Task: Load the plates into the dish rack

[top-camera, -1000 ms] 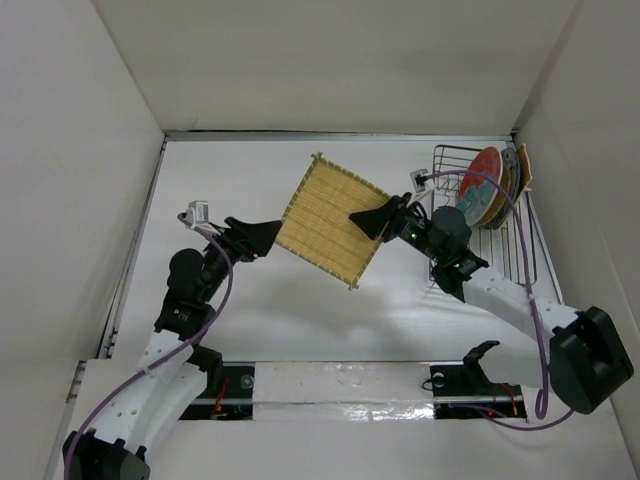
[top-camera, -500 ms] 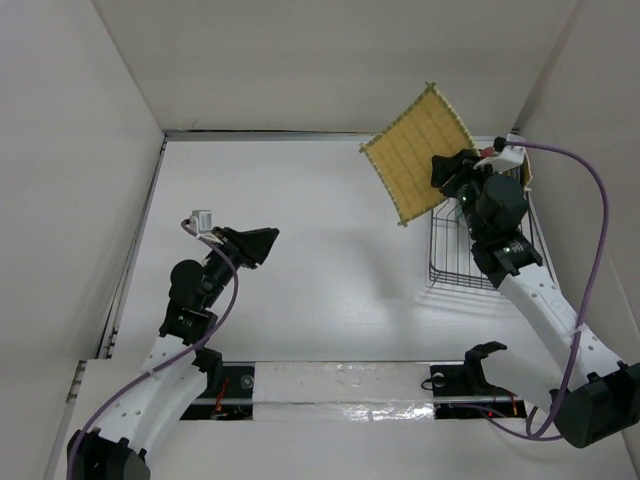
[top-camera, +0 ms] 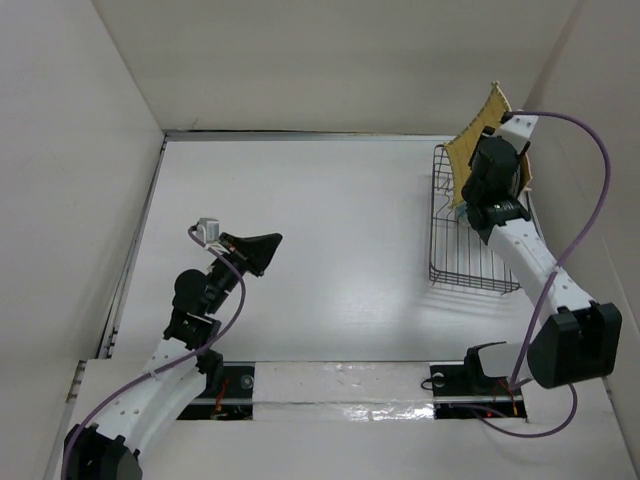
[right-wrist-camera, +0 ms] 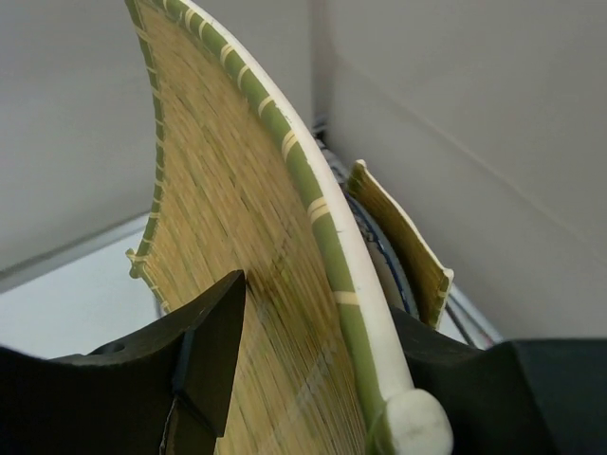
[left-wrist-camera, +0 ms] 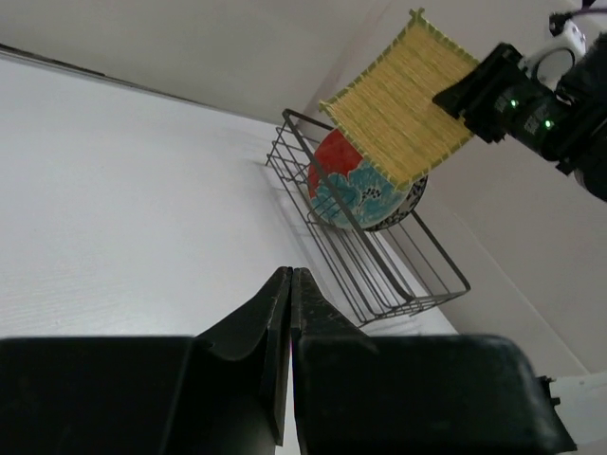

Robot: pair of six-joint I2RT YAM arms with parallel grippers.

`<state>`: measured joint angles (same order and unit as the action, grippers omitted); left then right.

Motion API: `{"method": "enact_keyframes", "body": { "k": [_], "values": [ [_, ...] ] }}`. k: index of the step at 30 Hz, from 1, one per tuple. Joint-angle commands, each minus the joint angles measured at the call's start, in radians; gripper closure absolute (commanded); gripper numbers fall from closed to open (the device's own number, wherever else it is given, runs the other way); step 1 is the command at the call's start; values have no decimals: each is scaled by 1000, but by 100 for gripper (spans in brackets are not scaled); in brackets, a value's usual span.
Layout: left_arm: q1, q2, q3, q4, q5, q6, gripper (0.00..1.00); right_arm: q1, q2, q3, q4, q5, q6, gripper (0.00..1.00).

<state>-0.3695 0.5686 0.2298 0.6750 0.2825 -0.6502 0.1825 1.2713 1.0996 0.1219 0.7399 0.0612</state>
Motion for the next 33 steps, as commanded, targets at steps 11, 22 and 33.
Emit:
{"method": "enact_keyframes", "body": {
  "k": [11,22,33],
  "values": [
    [-158,30,49,-49,-166,133,99,9,128,39,326,210,-268,100],
    [-158,36,54,-61,-180,132,98,0,237,42,346,165,-244,100],
    [-158,37,54,-71,-195,132,98,38,270,-61,361,154,-173,100]
  ]
}}
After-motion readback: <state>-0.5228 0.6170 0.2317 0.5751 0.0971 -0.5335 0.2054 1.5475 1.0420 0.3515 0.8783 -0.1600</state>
